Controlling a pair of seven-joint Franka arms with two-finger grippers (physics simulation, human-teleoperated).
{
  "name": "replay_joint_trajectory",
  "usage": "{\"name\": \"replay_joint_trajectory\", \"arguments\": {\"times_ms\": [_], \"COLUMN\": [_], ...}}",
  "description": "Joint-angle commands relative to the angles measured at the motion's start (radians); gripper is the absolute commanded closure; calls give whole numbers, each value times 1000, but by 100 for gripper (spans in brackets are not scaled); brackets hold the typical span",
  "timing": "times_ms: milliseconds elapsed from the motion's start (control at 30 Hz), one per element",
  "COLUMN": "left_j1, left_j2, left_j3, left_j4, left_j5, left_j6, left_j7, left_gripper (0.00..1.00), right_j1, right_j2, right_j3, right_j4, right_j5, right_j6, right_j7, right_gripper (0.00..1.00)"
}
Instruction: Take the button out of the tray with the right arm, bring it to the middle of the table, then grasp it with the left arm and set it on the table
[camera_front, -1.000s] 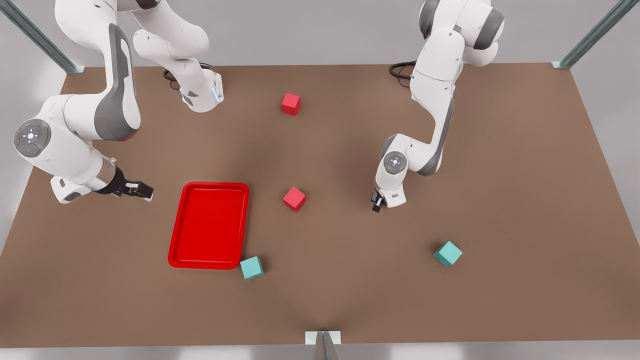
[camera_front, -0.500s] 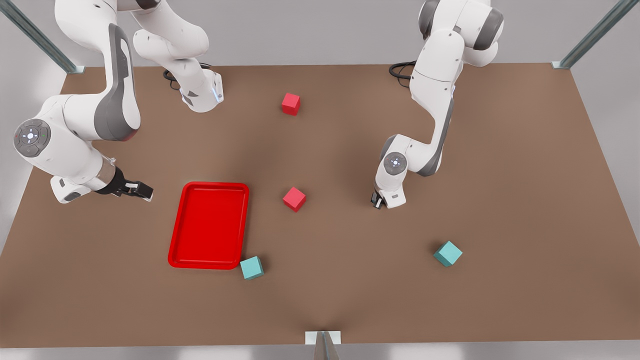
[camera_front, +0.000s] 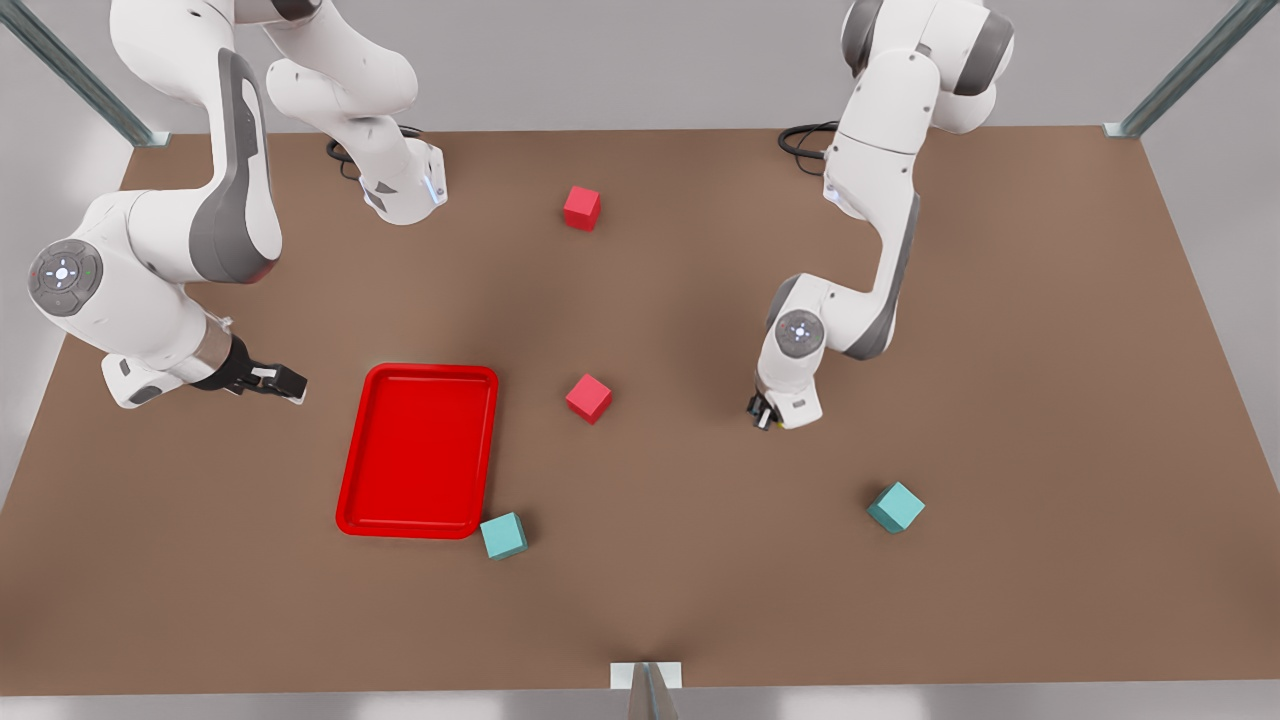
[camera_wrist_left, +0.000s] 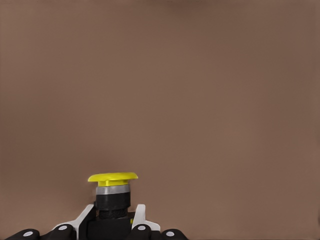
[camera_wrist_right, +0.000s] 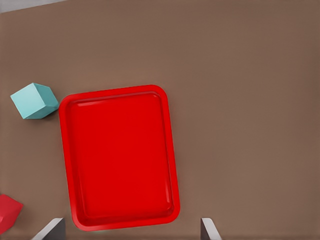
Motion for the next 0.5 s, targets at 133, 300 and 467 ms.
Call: {"name": "replay_joint_trajectory", "arguments": {"times_ms": [133,300,467], "left_j1": [-13,-42,-36], "left_j2": [9,84,127], "left_j3": [26,28,42], "left_j4": [91,168,259], "left_j5": [413,790,973], "left_j6": [-225,-492,-806], "left_j7": [-105,-405,-522], "left_gripper": [55,55,55], "right_j1": [-1,1,-1], "right_j2": [-1,-1,-1], "right_j3": [-1,-1,1], "right_j4": [0,2,4], "right_j5": [1,1,1], "right_j6": [0,1,1], "right_j7": [2,2,2], "right_gripper": [0,0,0]}}
